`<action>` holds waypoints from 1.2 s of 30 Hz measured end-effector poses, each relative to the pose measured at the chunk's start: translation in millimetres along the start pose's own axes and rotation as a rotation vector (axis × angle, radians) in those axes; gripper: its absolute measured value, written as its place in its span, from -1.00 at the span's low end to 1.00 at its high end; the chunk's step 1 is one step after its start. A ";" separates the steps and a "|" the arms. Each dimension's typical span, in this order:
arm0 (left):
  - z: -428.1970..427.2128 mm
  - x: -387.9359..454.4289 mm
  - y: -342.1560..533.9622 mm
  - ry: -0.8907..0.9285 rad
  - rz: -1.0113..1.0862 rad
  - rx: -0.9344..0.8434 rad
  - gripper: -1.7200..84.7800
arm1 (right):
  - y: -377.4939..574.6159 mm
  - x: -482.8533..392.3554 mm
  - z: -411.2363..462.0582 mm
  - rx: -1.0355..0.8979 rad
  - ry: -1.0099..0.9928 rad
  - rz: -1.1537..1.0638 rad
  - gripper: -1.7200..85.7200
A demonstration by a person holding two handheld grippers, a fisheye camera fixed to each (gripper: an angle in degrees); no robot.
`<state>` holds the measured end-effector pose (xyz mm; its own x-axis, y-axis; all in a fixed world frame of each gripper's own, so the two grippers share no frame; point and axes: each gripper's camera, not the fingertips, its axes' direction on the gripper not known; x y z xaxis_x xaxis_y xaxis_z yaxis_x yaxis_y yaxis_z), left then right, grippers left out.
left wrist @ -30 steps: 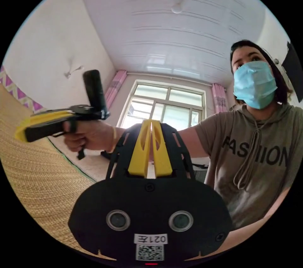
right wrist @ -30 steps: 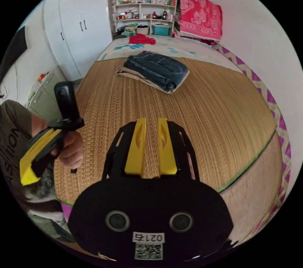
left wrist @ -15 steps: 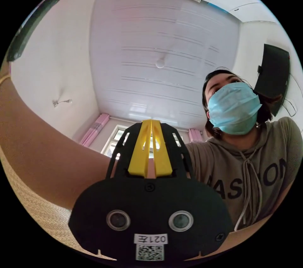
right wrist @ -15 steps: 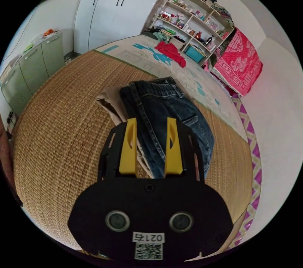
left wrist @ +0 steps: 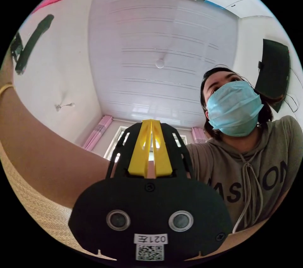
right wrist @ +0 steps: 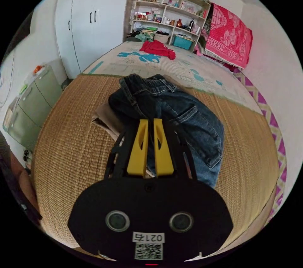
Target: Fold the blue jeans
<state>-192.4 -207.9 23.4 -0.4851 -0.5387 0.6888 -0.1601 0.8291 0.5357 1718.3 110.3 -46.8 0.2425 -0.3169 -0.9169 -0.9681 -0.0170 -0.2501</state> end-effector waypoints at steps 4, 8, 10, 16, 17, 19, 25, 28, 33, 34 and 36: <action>16.0 -13.7 9.7 -0.026 -0.014 -0.055 -0.98 | 0.5 36.3 -67.9 0.041 -0.031 0.106 -0.94; 32.5 -29.7 18.5 -0.056 -0.037 -0.110 -0.98 | 26.0 56.6 -150.2 0.051 -0.038 0.144 -0.95; 46.5 -39.2 24.2 -0.087 -0.043 -0.160 -0.98 | 56.0 45.4 -208.9 0.028 0.032 0.137 -0.95; 92.0 -58.7 45.8 -0.140 -0.053 -0.262 -0.98 | 175.3 -59.9 -308.8 -0.111 0.268 0.123 -0.95; 98.6 -61.7 48.4 -0.155 -0.056 -0.287 -0.98 | 188.7 -74.7 -312.0 -0.131 0.290 0.122 -0.95; 125.6 -73.6 59.6 -0.227 -0.075 -0.367 -0.98 | 241.4 -136.9 -305.6 -0.221 0.383 0.102 -0.95; 162.7 -80.1 57.0 -0.407 -0.221 -0.448 -0.98 | 355.6 -236.1 -256.2 -0.308 0.358 0.300 -0.92; 166.3 -73.7 59.4 -0.529 -0.251 -0.503 -0.98 | 371.2 -263.1 -279.0 -0.148 0.336 0.395 -0.90; 177.8 -79.0 85.8 -0.638 -0.319 -0.581 -0.98 | 341.4 -302.3 -266.0 -0.091 0.396 0.258 -0.72; 180.5 -79.6 92.4 -0.668 -0.328 -0.580 -0.98 | 332.8 -305.2 -246.8 -0.130 0.384 0.222 -0.68; 186.7 -79.1 99.6 -0.721 -0.328 -0.591 -0.98 | 325.1 -302.7 -217.0 -0.191 0.395 0.199 -0.67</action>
<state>-330.5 -54.8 -68.9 -0.9324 -0.3456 0.1055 -0.0203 0.3416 0.9396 1316.3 -5.1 216.9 0.0447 -0.6670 -0.7437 -0.9966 -0.0817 0.0133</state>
